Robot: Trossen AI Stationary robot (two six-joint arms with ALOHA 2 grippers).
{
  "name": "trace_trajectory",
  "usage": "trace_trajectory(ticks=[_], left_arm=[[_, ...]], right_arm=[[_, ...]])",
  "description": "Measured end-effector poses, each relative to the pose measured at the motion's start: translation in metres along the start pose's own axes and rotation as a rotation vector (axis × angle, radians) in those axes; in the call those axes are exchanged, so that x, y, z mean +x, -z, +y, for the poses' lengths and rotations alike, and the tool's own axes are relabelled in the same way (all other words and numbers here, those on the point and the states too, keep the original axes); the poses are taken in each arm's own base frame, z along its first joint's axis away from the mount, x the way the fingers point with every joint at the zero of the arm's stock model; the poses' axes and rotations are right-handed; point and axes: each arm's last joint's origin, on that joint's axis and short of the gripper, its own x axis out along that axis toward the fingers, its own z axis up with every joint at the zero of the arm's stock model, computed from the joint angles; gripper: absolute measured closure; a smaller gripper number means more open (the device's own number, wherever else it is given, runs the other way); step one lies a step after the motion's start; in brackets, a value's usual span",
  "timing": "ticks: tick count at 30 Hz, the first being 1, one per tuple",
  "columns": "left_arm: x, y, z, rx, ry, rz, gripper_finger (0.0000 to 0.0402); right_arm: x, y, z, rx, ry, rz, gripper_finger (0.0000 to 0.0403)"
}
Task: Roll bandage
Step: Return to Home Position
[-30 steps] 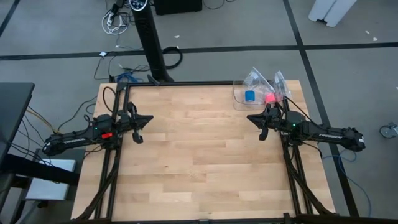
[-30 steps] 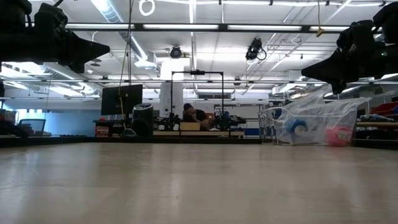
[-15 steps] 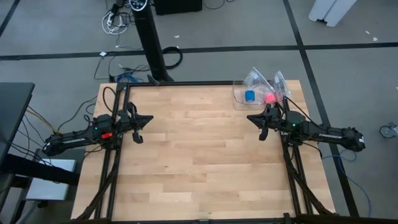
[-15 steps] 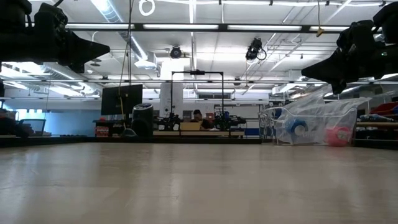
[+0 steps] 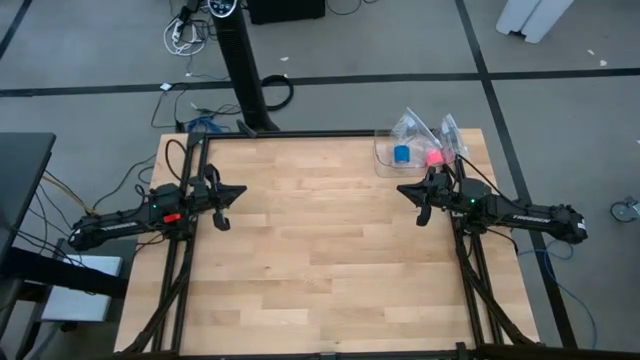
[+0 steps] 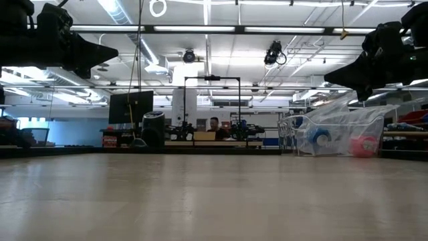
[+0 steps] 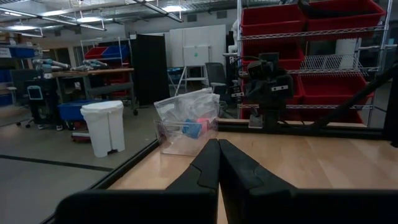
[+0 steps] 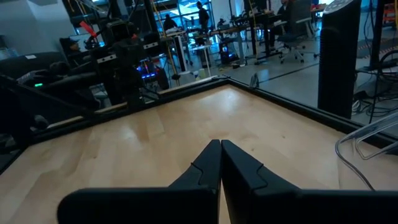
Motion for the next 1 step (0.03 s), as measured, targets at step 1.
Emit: trace_trajectory(ticks=[1], left_arm=[[0.0000, 0.0000, 0.0000, 0.000, 0.000, 0.000, 0.0390]], right_arm=[[0.0000, 0.0000, 0.0000, 0.000, 0.000, 0.000, 0.0389]])
